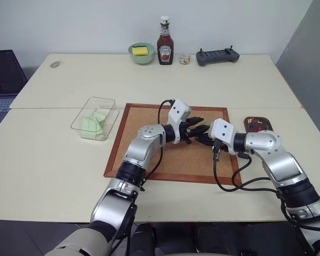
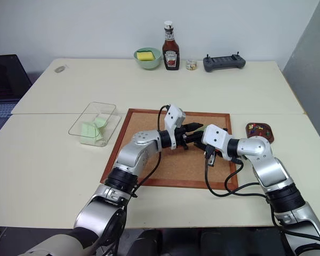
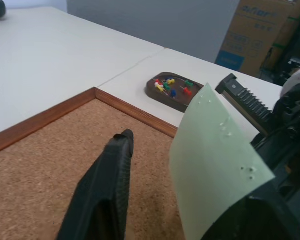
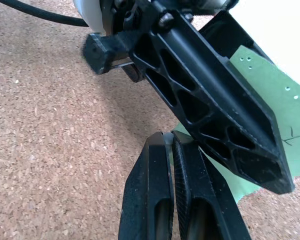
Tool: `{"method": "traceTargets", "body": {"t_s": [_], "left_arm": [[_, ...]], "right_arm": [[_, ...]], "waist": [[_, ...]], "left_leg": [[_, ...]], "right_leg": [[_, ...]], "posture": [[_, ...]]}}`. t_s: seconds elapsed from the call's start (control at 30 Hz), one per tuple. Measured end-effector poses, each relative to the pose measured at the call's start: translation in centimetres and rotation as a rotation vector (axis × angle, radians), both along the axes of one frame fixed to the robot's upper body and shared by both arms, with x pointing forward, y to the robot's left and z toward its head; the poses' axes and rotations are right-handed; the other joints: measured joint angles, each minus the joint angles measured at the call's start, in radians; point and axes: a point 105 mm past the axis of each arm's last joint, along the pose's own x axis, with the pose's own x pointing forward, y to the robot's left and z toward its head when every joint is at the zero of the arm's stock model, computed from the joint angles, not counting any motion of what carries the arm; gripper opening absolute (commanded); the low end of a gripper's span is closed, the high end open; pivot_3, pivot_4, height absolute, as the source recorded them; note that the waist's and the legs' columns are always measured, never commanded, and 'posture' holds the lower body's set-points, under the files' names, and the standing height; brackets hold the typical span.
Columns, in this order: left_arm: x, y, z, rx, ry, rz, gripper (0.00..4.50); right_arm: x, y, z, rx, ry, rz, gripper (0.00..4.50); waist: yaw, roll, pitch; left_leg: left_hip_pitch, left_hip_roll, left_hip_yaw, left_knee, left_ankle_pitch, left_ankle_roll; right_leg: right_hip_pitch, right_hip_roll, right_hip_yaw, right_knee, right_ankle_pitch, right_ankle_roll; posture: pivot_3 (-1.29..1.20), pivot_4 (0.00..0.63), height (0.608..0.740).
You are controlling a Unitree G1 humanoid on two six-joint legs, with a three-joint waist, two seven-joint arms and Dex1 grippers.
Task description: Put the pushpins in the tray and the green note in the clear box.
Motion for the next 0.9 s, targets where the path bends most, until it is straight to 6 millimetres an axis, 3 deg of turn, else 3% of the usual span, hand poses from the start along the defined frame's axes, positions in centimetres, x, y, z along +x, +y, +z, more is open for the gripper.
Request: {"method": "traceTargets", "body": {"t_s": [0.27,0.7,0.9], "left_arm": [[-0.3,-0.2,-0.6,0.034,0.01,-0.019,0.08],[0.1,0.7,-1.0,0.032,0.023,0.023,0.08],[0.7,1.2,-0.9,0.011,0.036,0.073,0.08]], "right_arm": [[0.0,0.0,0.0,-0.001,0.0,0.002,0.0],[0.0,0.2,0.3,0.014,-0.018,0.001,0.0],[0.3,-0.1,2.3,0.084,-0.089,-0.009,0.0]], "waist": [[0.0,0.0,0.0],[0.0,0.0,0.0],[0.0,0.0,0.0]], "left_leg": [[0.0,0.0,0.0,0.0,0.0,0.0],[0.0,0.0,0.0,0.0,0.0,0.0],[0.0,0.0,0.0,0.0,0.0,0.0]], "right_leg": [[0.0,0.0,0.0,0.0,0.0,0.0],[0.0,0.0,0.0,0.0,0.0,0.0],[0.0,0.0,0.0,0.0,0.0,0.0]], "posture": [[0.0,0.15,0.74],[0.0,0.15,0.74],[0.0,0.15,0.74]]}}
